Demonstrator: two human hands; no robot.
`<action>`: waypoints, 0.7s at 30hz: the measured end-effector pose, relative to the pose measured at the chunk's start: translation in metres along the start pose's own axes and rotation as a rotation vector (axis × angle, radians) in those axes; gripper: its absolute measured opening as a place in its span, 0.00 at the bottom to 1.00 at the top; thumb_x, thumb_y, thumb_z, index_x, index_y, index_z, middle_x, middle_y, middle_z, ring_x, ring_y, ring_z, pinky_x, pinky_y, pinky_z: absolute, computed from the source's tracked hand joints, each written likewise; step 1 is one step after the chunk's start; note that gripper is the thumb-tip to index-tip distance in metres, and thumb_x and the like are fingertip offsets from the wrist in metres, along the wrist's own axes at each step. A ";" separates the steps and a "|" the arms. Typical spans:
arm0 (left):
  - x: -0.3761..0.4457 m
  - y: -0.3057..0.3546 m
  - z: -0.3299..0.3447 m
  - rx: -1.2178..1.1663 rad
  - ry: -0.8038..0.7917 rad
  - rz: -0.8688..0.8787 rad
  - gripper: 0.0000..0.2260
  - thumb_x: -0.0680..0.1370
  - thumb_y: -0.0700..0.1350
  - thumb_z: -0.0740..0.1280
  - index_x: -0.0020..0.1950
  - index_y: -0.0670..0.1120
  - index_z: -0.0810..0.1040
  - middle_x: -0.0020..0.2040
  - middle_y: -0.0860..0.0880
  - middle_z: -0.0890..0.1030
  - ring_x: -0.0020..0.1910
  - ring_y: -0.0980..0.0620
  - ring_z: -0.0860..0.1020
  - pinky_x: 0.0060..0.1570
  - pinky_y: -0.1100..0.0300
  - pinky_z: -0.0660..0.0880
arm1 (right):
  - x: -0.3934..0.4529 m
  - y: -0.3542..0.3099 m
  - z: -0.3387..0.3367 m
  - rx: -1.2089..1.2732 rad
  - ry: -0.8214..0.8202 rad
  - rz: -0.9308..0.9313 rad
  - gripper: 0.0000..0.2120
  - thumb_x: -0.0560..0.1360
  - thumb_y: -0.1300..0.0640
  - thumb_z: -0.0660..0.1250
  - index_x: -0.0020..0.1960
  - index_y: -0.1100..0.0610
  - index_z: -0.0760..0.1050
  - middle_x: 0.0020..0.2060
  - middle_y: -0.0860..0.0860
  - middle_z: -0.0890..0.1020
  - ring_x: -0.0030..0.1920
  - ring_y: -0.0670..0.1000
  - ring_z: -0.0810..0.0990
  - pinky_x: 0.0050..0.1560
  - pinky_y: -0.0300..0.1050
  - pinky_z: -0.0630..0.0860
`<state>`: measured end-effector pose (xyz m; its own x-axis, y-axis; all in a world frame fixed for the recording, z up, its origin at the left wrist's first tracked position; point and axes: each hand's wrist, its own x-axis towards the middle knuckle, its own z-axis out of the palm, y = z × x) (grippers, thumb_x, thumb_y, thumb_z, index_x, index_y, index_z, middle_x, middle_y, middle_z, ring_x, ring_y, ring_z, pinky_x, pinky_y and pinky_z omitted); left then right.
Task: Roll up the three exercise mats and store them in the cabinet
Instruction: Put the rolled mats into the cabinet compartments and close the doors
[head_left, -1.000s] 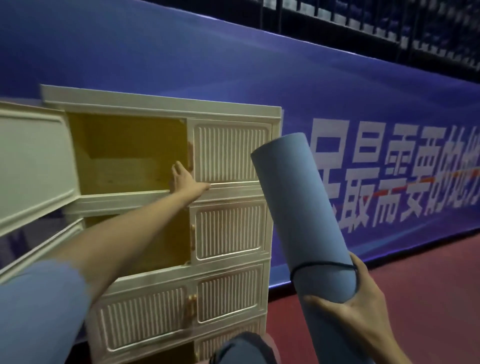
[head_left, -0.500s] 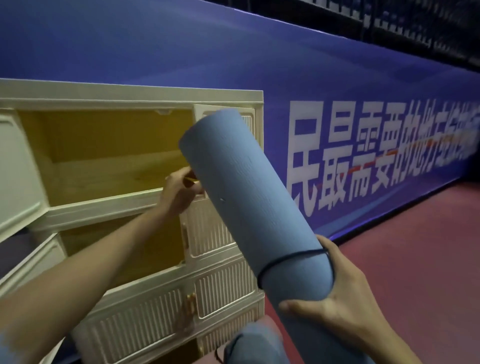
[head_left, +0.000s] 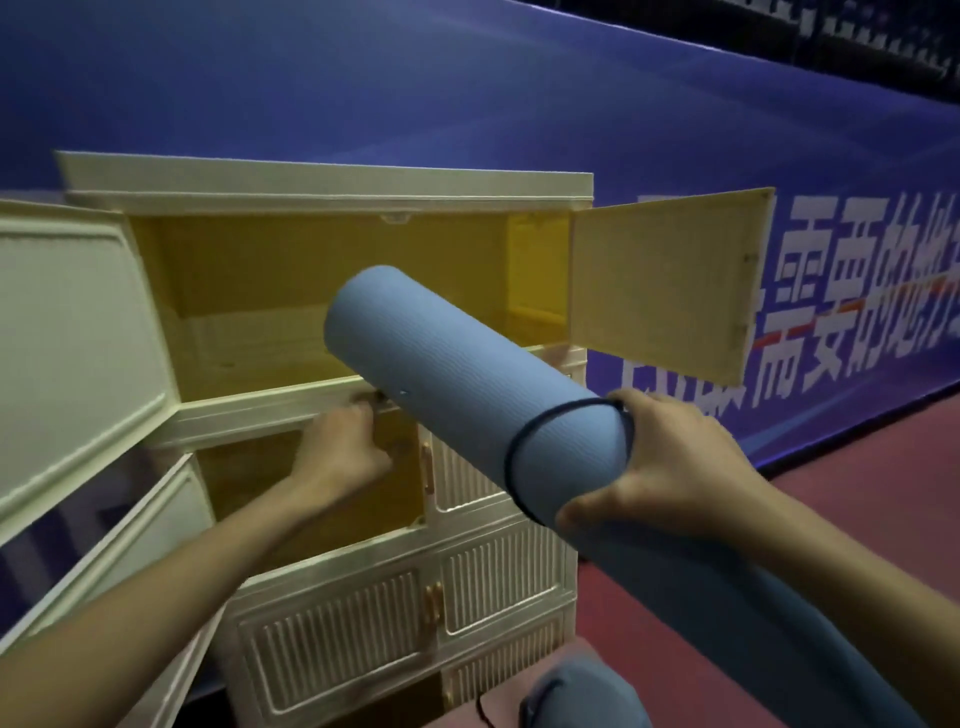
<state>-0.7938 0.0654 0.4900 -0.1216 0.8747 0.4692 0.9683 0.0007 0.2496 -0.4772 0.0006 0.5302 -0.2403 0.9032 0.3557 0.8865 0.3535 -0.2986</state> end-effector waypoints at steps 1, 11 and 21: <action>0.006 -0.015 0.002 0.080 0.086 0.045 0.30 0.69 0.53 0.79 0.67 0.46 0.76 0.61 0.44 0.79 0.60 0.43 0.76 0.57 0.50 0.74 | 0.015 -0.004 -0.002 -0.010 0.003 -0.020 0.49 0.47 0.23 0.75 0.63 0.42 0.71 0.49 0.40 0.77 0.46 0.43 0.77 0.41 0.42 0.77; 0.077 -0.002 -0.040 0.488 0.341 0.715 0.66 0.55 0.68 0.81 0.83 0.51 0.48 0.82 0.37 0.53 0.81 0.34 0.49 0.76 0.33 0.53 | 0.152 -0.080 0.006 -0.224 -0.002 -0.188 0.50 0.43 0.19 0.70 0.57 0.47 0.77 0.45 0.45 0.82 0.43 0.50 0.81 0.43 0.51 0.83; 0.117 -0.027 -0.030 0.293 0.330 0.655 0.49 0.63 0.72 0.74 0.77 0.45 0.68 0.72 0.45 0.74 0.69 0.41 0.74 0.68 0.39 0.70 | 0.170 -0.088 -0.003 -0.384 0.094 -0.328 0.46 0.59 0.20 0.68 0.66 0.49 0.69 0.49 0.48 0.80 0.44 0.52 0.77 0.39 0.46 0.72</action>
<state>-0.8406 0.1535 0.5633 0.4798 0.5522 0.6818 0.8774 -0.2976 -0.3764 -0.5950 0.1225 0.6198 -0.5091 0.7278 0.4594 0.8560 0.4838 0.1822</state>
